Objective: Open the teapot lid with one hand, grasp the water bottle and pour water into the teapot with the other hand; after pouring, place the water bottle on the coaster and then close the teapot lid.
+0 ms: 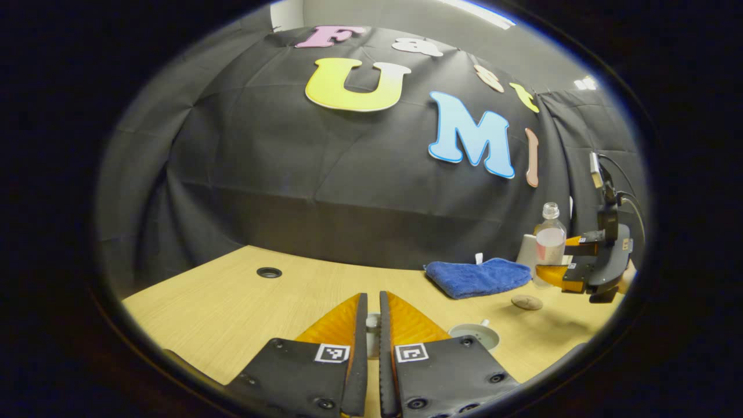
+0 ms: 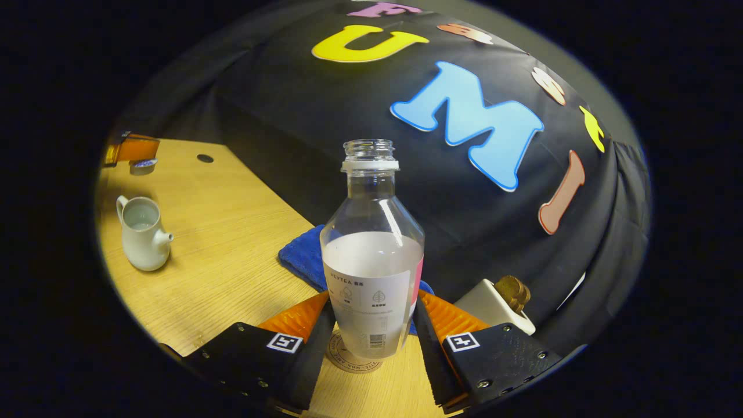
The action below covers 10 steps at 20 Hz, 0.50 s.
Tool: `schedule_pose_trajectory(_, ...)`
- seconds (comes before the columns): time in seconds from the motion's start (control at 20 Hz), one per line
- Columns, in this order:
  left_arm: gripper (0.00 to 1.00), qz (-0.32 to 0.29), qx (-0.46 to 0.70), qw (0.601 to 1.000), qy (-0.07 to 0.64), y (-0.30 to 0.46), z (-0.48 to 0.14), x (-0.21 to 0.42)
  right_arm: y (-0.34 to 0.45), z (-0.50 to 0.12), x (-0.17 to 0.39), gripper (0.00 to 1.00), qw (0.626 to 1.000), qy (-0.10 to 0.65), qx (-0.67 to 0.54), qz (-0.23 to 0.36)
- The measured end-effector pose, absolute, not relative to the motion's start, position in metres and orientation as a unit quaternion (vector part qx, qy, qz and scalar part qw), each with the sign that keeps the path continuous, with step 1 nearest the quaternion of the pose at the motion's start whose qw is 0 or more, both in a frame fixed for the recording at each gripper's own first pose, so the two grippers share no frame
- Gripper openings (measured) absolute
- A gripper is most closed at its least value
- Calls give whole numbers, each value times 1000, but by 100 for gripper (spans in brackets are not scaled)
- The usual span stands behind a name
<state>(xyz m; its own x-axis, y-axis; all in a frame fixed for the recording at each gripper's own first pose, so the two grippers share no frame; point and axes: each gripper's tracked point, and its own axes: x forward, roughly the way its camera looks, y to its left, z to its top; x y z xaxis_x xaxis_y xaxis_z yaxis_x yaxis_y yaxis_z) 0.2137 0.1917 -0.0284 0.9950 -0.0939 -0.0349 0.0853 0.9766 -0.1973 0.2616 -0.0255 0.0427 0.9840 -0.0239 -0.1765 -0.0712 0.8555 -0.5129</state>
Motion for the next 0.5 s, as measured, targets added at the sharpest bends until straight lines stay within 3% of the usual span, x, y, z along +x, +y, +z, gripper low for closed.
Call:
schedule_pose_trajectory(0.35, 15, -47, -95, 994, 21, 190, -28, 214, -43, 17, 287, 75, 992, 111, -56, 19)
schedule_pose_trajectory(0.5, 15, -47, -94, 994, 22, 190, -27, 214, -53, 7, 288, 75, 993, 107, -47, 3)
